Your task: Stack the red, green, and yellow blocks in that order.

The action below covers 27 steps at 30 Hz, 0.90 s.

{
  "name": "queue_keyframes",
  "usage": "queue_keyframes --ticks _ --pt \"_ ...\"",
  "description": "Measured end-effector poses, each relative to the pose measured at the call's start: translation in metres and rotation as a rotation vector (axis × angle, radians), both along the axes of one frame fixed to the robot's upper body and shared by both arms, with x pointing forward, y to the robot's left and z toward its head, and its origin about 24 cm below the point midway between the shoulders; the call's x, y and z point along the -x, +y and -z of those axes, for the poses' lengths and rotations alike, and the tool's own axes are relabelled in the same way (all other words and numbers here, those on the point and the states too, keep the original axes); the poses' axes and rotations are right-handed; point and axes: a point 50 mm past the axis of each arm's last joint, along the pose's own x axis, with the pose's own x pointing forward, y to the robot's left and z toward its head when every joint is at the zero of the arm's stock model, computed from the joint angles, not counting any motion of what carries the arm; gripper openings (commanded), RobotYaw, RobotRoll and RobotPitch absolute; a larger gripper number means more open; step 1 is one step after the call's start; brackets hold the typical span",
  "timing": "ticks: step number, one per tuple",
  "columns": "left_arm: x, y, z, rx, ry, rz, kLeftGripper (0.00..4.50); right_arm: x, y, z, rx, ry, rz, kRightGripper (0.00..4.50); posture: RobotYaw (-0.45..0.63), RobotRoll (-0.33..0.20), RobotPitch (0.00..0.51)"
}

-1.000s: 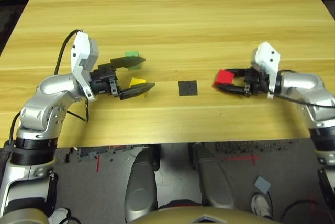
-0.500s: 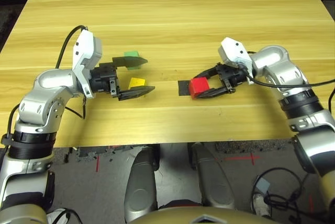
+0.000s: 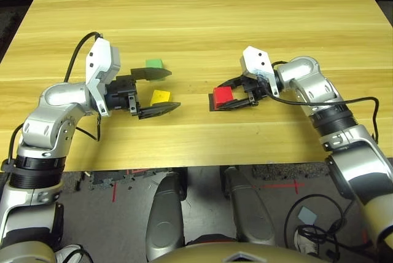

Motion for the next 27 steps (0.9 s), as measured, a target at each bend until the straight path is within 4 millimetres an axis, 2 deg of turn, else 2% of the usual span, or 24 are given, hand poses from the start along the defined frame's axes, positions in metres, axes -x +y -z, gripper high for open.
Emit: queue_keyframes --ticks 2,3,8,12,15,17,21,24,27 --pt "0.000 0.000 0.000 0.000 -0.002 0.000 4.50 0.000 0.000 0.001 -0.001 0.002 -0.001 2.08 0.04 -0.193 0.297" --pt "0.000 0.000 0.000 0.001 -0.001 -0.002 4.50 0.000 0.000 0.001 -0.001 0.003 -0.001 2.82 0.04 -0.193 0.298" --pt "-0.001 0.000 -0.001 0.009 -0.013 -0.022 4.50 0.000 0.002 0.001 -0.019 0.018 -0.011 4.48 0.03 -0.188 0.295" --pt "-0.009 0.006 -0.014 0.033 -0.082 -0.073 4.50 0.001 -0.003 -0.006 -0.082 0.049 -0.037 4.48 0.01 -0.183 0.292" --pt "-0.017 0.016 -0.032 0.068 -0.147 -0.116 4.50 0.004 -0.015 -0.028 -0.115 0.058 -0.097 4.48 0.00 -0.184 0.290" --pt "-0.022 0.026 -0.038 0.059 -0.160 -0.144 4.50 0.009 -0.033 -0.046 -0.103 0.038 -0.089 4.48 -0.02 -0.188 0.288" --pt "-0.033 0.051 -0.032 0.008 -0.153 -0.196 4.50 0.020 -0.067 -0.070 -0.059 0.011 -0.022 4.48 -0.05 -0.189 0.287" --pt "-0.041 0.062 -0.028 -0.018 -0.178 -0.214 4.50 0.026 -0.077 -0.074 -0.045 0.030 0.002 4.48 -0.08 -0.187 0.287" --pt "-0.048 0.069 -0.024 -0.055 -0.213 -0.231 4.50 0.032 -0.078 -0.078 -0.038 0.046 -0.002 4.48 -0.11 -0.189 0.285"
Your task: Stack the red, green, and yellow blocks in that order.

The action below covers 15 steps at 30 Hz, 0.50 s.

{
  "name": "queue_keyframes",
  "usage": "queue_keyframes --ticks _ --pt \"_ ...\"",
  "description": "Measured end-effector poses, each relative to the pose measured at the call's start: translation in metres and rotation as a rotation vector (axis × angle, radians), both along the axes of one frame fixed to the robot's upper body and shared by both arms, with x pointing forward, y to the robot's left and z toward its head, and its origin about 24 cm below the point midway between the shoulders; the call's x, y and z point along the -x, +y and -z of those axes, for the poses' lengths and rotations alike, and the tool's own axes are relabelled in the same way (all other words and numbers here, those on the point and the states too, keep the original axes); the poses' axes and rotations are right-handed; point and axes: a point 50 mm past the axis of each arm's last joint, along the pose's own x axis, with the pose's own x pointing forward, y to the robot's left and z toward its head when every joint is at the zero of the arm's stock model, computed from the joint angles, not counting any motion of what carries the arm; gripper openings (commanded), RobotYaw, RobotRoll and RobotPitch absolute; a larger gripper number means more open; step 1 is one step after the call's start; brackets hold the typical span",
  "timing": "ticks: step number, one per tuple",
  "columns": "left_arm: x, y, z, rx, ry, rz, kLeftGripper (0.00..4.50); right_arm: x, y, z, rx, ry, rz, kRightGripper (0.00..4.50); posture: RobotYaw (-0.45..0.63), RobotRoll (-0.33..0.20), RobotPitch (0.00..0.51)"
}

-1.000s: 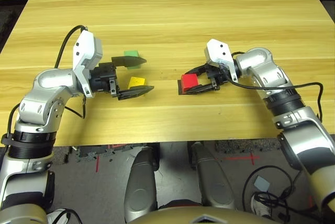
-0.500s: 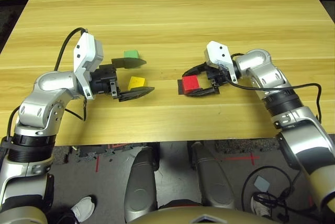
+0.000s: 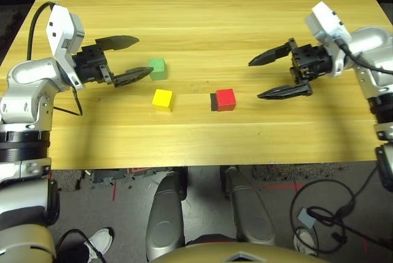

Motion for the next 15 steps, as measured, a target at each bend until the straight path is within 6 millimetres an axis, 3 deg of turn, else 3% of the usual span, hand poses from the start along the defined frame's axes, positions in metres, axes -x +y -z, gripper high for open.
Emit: queue_keyframes --ticks 9,15 --pt "-0.021 -0.004 0.022 -0.063 -0.011 -0.081 4.50 0.013 0.000 0.000 -0.027 0.024 0.012 4.48 -0.16 -0.187 0.278" --pt "-0.026 -0.020 0.028 -0.045 0.035 0.021 4.50 0.018 0.002 -0.001 -0.032 0.020 0.023 4.48 -0.18 -0.180 0.278"
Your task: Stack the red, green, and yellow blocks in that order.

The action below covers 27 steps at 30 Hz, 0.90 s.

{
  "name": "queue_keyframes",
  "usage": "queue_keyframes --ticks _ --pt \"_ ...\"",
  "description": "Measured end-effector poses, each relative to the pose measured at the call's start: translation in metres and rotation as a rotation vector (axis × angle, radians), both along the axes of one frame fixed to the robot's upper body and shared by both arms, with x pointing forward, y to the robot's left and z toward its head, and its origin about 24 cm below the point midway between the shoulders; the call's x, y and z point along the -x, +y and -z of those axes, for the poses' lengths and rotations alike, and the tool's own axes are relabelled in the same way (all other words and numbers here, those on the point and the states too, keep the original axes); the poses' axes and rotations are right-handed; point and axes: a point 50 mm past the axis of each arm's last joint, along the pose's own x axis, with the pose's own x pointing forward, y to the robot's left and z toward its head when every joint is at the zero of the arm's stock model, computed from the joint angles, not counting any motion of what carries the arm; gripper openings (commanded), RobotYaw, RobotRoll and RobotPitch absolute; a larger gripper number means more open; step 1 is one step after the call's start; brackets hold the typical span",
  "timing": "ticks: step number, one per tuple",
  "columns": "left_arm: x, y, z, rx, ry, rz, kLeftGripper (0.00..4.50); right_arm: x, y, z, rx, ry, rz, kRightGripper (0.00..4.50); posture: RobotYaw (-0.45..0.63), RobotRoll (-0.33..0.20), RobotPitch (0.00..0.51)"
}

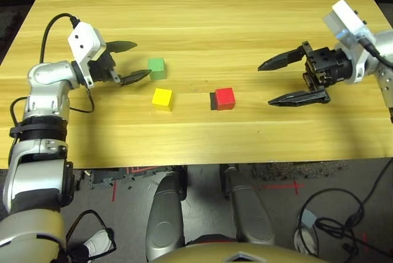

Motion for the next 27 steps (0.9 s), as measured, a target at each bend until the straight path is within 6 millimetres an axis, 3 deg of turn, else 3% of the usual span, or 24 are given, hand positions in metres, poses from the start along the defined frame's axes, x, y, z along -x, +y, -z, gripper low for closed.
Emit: queue_keyframes --ticks 7,27 --pt "0.001 -0.006 0.004 -0.016 0.013 0.056 4.50 0.004 0.002 0.002 -0.007 0.008 0.011 4.48 -0.19 -0.177 0.281" --pt "-0.013 0.001 0.018 -0.071 0.057 -0.049 4.50 0.010 0.008 0.004 -0.037 0.026 0.010 4.48 -0.21 -0.190 0.294"
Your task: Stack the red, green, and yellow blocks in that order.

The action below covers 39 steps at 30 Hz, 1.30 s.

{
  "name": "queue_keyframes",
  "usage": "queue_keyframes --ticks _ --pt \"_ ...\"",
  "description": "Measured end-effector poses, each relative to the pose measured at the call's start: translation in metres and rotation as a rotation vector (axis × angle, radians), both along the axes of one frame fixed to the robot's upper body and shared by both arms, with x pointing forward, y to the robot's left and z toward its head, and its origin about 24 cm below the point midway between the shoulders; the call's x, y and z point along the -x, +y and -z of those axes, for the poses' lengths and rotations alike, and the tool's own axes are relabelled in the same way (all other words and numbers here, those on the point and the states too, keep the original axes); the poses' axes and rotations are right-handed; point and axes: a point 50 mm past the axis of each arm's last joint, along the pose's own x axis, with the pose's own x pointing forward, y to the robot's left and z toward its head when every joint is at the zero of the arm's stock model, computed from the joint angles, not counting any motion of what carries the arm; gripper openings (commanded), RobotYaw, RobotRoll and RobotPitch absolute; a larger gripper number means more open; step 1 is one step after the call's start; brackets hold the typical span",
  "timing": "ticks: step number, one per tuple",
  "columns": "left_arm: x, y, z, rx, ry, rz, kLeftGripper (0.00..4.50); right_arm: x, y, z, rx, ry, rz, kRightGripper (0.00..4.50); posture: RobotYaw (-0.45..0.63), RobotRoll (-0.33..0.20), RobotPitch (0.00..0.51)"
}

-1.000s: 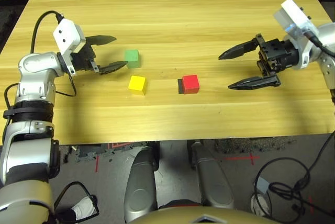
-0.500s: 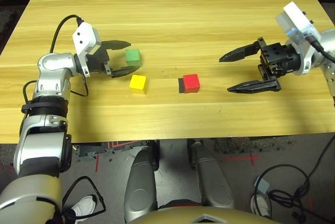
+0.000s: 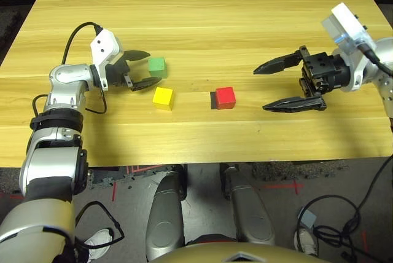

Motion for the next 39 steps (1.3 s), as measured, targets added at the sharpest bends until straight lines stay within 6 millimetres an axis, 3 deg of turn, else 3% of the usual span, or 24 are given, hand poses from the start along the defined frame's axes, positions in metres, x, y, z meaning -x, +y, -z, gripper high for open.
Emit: queue_keyframes --ticks 13,16,21,32,36,39 --pt "-0.001 -0.002 0.002 -0.042 -0.009 -0.004 4.50 0.000 0.000 0.000 -0.001 -0.002 0.004 4.48 -0.22 -0.194 0.297" --pt "-0.001 -0.002 0.002 -0.043 -0.008 -0.010 3.89 0.000 0.000 0.000 -0.002 -0.003 0.006 4.50 -0.22 -0.194 0.297" --pt "-0.001 -0.001 0.001 -0.038 -0.013 -0.018 2.07 0.000 -0.002 0.002 -0.007 -0.006 0.016 4.50 -0.22 -0.195 0.298" --pt "-0.004 -0.003 0.000 0.003 0.007 -0.049 2.04 -0.001 -0.003 0.003 -0.008 -0.018 0.022 4.50 -0.21 -0.195 0.296" --pt "-0.002 -0.016 -0.023 0.031 -0.043 -0.015 2.04 -0.003 -0.011 0.013 -0.001 0.010 0.053 4.50 -0.19 -0.185 0.295" --pt "0.007 -0.017 -0.027 0.019 -0.035 -0.003 2.04 -0.006 -0.018 0.021 -0.001 0.026 0.073 4.50 -0.16 -0.170 0.296"
